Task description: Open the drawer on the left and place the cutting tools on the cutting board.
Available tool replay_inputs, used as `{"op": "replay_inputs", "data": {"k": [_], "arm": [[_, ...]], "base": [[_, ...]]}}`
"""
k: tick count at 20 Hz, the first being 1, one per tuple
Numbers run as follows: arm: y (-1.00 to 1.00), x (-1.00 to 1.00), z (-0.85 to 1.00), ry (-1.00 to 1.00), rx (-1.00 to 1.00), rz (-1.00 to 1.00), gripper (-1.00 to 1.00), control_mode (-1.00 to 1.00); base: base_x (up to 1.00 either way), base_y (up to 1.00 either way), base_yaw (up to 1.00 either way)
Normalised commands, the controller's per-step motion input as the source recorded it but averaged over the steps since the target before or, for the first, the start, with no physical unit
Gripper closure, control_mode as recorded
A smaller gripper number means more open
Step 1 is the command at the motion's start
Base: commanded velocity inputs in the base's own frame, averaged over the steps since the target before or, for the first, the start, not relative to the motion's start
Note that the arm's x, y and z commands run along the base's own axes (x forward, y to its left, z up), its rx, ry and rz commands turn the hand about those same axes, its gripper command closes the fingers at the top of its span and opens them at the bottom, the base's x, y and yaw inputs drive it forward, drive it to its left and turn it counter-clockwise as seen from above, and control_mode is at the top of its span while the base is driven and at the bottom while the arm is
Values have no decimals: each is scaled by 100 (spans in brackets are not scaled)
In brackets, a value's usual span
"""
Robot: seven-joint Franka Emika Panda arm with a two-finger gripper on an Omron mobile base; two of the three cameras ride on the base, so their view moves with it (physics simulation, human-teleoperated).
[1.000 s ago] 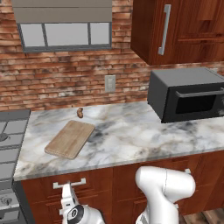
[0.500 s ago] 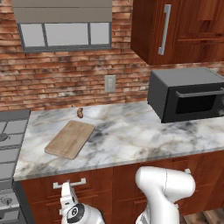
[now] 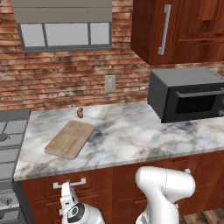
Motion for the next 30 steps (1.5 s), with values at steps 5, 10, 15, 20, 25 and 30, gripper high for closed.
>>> {"op": "replay_inputs", "data": {"k": [5, 10, 15, 20, 25, 30], "arm": [[5, 16, 0, 0, 0, 0, 100, -100], [0, 0, 0, 0, 0, 0, 100, -100], [0, 0, 0, 0, 0, 0, 100, -100], [0, -2, 0, 0, 0, 0, 100, -100], [-6, -61, 0, 0, 0, 0, 100, -100], [-19, -96, -3, 0, 0, 2, 100, -100]], "base": [[0, 0, 0], [0, 0, 0], [0, 0, 0], [0, 0, 0], [0, 0, 0], [0, 0, 0]]}}
